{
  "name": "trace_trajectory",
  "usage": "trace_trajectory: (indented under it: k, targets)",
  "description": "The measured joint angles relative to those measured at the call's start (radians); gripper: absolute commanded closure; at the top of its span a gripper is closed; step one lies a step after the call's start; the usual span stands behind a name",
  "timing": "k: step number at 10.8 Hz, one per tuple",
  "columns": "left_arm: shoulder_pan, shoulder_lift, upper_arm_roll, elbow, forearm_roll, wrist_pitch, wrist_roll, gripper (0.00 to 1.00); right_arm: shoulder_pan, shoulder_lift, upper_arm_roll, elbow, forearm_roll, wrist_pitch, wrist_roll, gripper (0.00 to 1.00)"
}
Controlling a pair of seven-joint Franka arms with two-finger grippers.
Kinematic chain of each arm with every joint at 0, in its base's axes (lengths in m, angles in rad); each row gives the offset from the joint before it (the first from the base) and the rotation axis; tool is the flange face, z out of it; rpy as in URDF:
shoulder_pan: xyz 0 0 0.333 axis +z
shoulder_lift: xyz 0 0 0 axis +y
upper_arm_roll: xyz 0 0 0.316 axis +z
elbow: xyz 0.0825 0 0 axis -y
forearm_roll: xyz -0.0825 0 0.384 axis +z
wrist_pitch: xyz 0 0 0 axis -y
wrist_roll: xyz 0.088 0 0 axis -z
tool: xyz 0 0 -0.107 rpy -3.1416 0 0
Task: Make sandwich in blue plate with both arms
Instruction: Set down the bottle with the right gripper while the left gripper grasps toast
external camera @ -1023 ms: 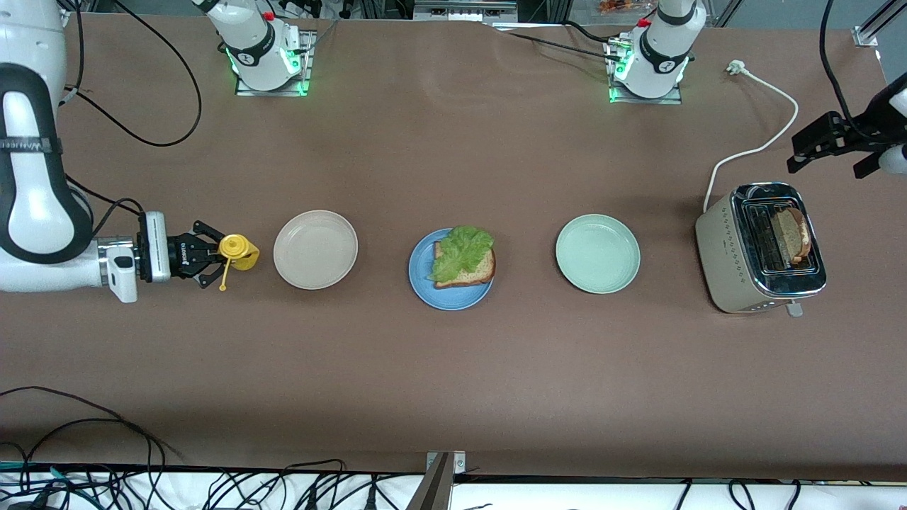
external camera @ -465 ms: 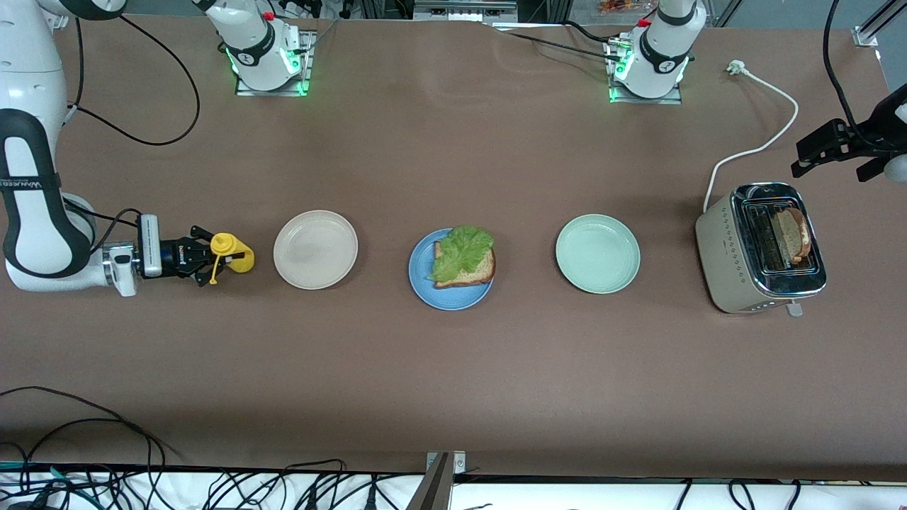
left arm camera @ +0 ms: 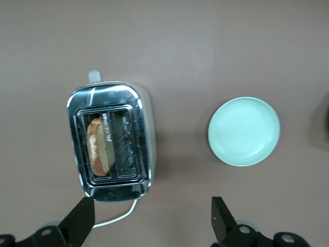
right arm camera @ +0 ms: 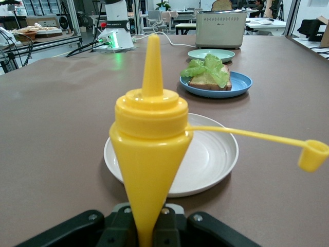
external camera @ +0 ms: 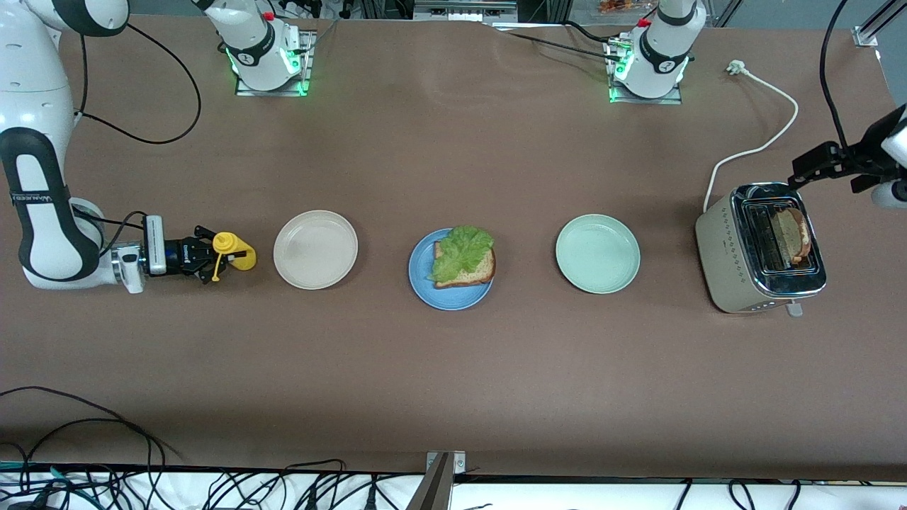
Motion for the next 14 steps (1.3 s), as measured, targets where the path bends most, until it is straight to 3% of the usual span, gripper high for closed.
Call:
trace_trajectory:
  k: [4,6,7,8,10,11,14]
  targets:
    - [0.005,0.084,0.067,-0.069,0.042,0.098,0.002,0.01,0.000,0.020,-0.004,-0.001,0.001,-0.005,-0.029,0.90]
    - [0.006,0.101,0.103,-0.147,0.044,0.207,0.003,0.09,0.000,0.031,-0.012,-0.013,0.021,-0.029,-0.031,0.90]
    - [0.006,0.116,0.125,-0.180,0.045,0.257,0.004,0.18,0.000,0.041,-0.012,-0.020,0.033,-0.035,-0.033,0.90]
    - [0.007,0.134,0.146,-0.203,0.045,0.299,0.009,0.22,0.000,0.050,-0.012,-0.024,0.044,-0.047,-0.035,0.69]
    - [0.012,0.186,0.166,-0.225,0.045,0.343,0.012,0.38,0.000,0.054,-0.013,-0.030,0.049,-0.058,-0.035,0.00]
    - [0.013,0.213,0.172,-0.227,0.045,0.357,0.012,0.46,0.000,0.055,-0.013,-0.030,0.049,-0.058,-0.035,0.00]
    - [0.018,0.246,0.177,-0.227,0.045,0.371,0.013,0.83,0.000,0.046,-0.024,-0.025,0.049,-0.058,-0.034,0.00]
